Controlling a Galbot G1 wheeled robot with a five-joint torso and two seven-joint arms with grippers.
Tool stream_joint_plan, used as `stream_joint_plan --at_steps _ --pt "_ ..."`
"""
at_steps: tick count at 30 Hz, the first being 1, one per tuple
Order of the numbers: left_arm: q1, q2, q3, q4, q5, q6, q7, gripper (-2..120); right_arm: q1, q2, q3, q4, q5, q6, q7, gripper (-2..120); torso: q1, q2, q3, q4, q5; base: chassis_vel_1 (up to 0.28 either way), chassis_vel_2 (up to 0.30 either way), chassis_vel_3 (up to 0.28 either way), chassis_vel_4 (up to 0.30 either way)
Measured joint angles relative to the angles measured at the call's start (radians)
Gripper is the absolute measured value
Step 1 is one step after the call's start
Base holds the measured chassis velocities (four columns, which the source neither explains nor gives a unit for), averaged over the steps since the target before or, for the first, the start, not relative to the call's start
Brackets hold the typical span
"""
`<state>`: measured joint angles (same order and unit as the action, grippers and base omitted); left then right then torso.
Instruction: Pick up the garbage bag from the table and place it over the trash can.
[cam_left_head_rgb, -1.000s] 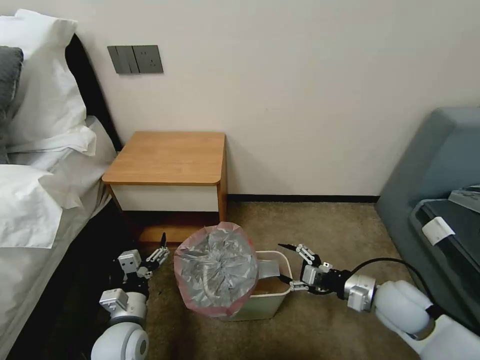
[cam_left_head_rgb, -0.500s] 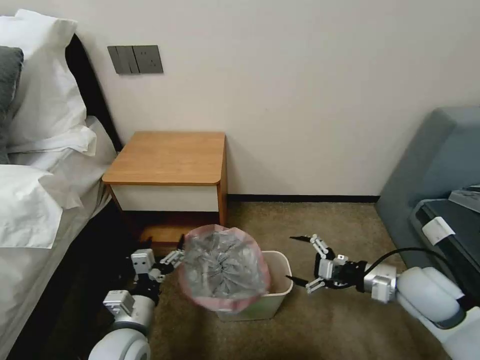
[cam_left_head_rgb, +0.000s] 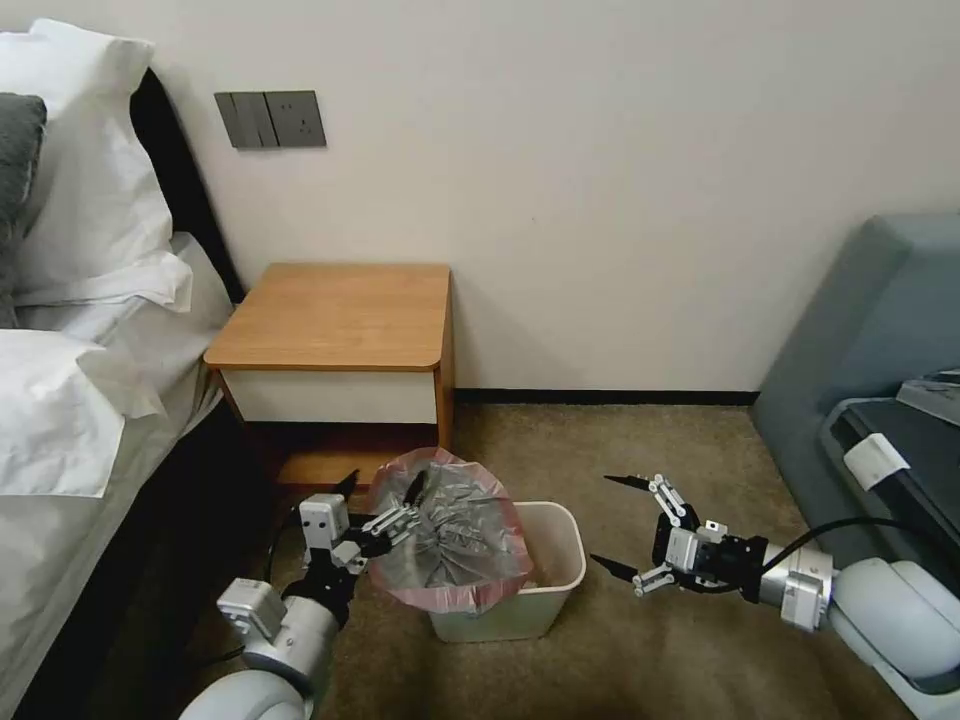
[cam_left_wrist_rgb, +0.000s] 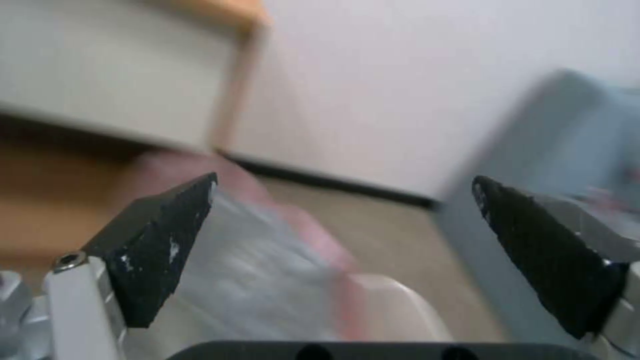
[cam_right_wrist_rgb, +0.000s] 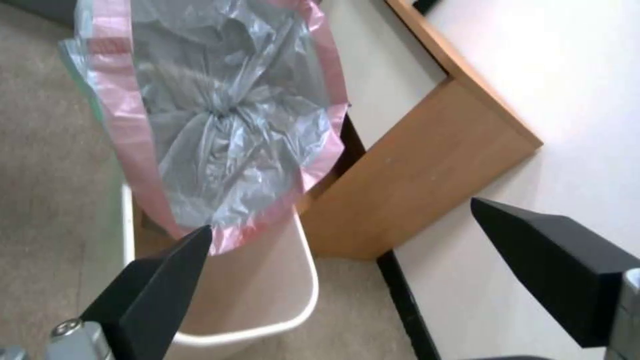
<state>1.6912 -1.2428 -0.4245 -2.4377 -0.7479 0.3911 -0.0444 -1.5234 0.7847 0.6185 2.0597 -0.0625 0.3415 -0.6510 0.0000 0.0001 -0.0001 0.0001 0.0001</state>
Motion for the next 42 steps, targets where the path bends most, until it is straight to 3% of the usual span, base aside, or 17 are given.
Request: stream_joint_plan --at_steps 2,4,8,11,13,19,22,25,27,29,38,42 --pt "-0.002 -0.004 -0.010 -0.015 -0.100 0.126 0.013 97 -0.008 0.018 0.000 0.000 -0.007 0.012 0.000 100 0.000 0.000 0.000 0.0000 0.0000 0.000 0.000 0.000 0.000" --pt "-0.005 -0.008 -0.012 -0.006 -0.109 0.146 0.025 95 -0.013 0.025 0.000 0.001 -0.010 0.017 -0.001 100 0.000 0.000 0.000 -0.0001 0.0000 0.000 0.000 0.000 0.000" --pt "-0.024 -0.020 -0.007 0.080 -0.059 0.122 0.038 94 -0.031 0.047 0.001 0.003 -0.014 0.036 -0.012 100 0.000 0.000 0.000 0.0000 -0.0003 0.000 0.000 0.000 0.000" --pt "-0.051 -0.034 0.019 0.155 0.023 0.030 -0.041 94 -0.047 0.056 0.002 0.006 -0.015 0.043 -0.018 100 0.000 0.000 0.000 -0.0001 -0.0004 0.000 0.000 0.000 0.000" --pt "-0.060 -0.038 0.022 0.167 0.033 0.024 -0.056 94 -0.050 0.057 0.002 0.006 -0.016 0.045 -0.019 100 0.000 0.000 0.000 -0.0001 -0.0004 0.000 0.000 0.000 0.000" --pt "-0.106 -0.061 0.021 0.225 0.085 0.108 -0.106 91 -0.069 0.066 0.002 0.007 -0.020 0.050 -0.020 100 0.000 0.000 0.000 -0.0001 0.0000 0.000 0.000 0.000 0.000" --pt "-0.123 -0.071 0.017 0.241 0.114 0.162 -0.087 88 -0.082 0.068 0.005 0.007 -0.020 0.053 -0.019 100 0.000 0.000 0.000 0.0000 0.0000 0.000 0.000 0.000 0.000" --pt "-0.146 -0.085 0.011 0.260 0.147 0.201 -0.057 75 -0.102 0.072 0.016 0.006 -0.020 0.065 -0.017 100 0.000 0.000 0.000 0.0000 -0.0001 0.000 0.000 0.000 0.000" --pt "-0.154 -0.089 0.008 0.260 0.150 0.223 -0.055 76 -0.109 0.074 0.020 0.006 -0.020 0.069 -0.016 100 0.000 0.000 0.000 -0.0001 -0.0001 0.000 0.000 0.000 0.000" --pt "-0.177 -0.096 0.009 0.259 0.172 0.299 -0.085 97 -0.139 0.084 0.034 0.004 -0.020 0.084 -0.015 100 0.000 0.000 0.000 -0.0002 -0.0001 0.000 0.000 0.000 0.000" --pt "-0.184 -0.102 0.018 0.267 0.206 0.310 -0.140 100 -0.153 0.090 0.041 0.001 -0.019 0.093 -0.014 100 0.000 0.000 0.000 -0.0001 -0.0001 0.000 0.000 0.000 0.000" --pt "-0.188 -0.108 0.016 0.264 0.205 0.335 -0.137 93 -0.154 0.094 0.038 0.001 -0.019 0.094 -0.012 100 0.000 0.000 0.000 0.0000 -0.0001 0.000 0.000 0.000 0.000"
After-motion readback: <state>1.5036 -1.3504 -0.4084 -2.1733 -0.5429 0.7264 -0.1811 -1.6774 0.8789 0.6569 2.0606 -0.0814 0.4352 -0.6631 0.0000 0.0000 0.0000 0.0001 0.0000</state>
